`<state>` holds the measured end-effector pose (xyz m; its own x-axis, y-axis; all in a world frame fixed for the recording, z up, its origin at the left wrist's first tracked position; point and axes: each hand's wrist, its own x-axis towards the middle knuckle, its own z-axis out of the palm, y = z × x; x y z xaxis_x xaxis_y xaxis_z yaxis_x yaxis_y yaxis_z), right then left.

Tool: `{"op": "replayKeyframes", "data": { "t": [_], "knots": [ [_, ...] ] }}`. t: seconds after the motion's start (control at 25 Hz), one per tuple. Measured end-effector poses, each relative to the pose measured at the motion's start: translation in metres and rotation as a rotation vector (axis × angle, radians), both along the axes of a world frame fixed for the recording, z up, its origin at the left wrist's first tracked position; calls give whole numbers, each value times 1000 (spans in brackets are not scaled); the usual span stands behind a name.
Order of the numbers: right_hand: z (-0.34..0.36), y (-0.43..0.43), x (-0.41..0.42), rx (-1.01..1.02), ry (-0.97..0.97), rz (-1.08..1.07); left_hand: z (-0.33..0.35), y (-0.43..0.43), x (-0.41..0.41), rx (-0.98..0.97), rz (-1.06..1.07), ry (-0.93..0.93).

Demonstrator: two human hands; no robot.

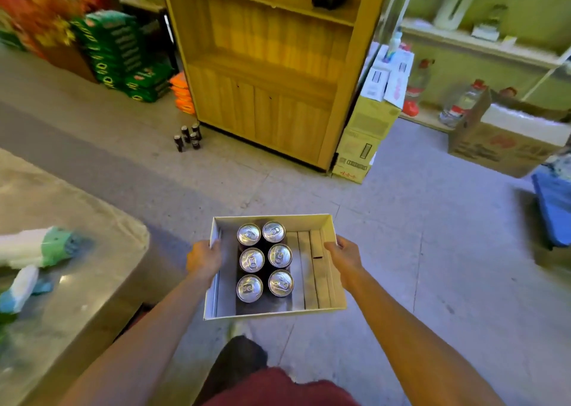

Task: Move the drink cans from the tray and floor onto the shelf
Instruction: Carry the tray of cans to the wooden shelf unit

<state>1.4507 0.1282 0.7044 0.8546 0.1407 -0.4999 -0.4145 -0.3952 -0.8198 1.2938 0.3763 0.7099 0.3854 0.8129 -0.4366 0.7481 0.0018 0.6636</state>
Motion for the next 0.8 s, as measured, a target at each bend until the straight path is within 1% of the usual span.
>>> {"op": "replayKeyframes", "data": {
  "t": [0.12, 0.32, 0.48, 0.64, 0.8],
  "knots": [
    [-8, 51, 60, -8, 0, 64, -9, 43, 49, -15, 51, -11],
    [-13, 161, 155, -3, 8, 89, -26, 151, 143, 10, 32, -26],
    [1, 262, 233, 5, -9, 133, -18, 247, 212, -1, 93, -57],
    [23, 359, 296, 17, -19, 185, -4, 337, 267, 33, 162, -84],
    [17, 454, 360, -4, -32, 260, -3, 417, 316, 38, 238, -84]
  ]
}}
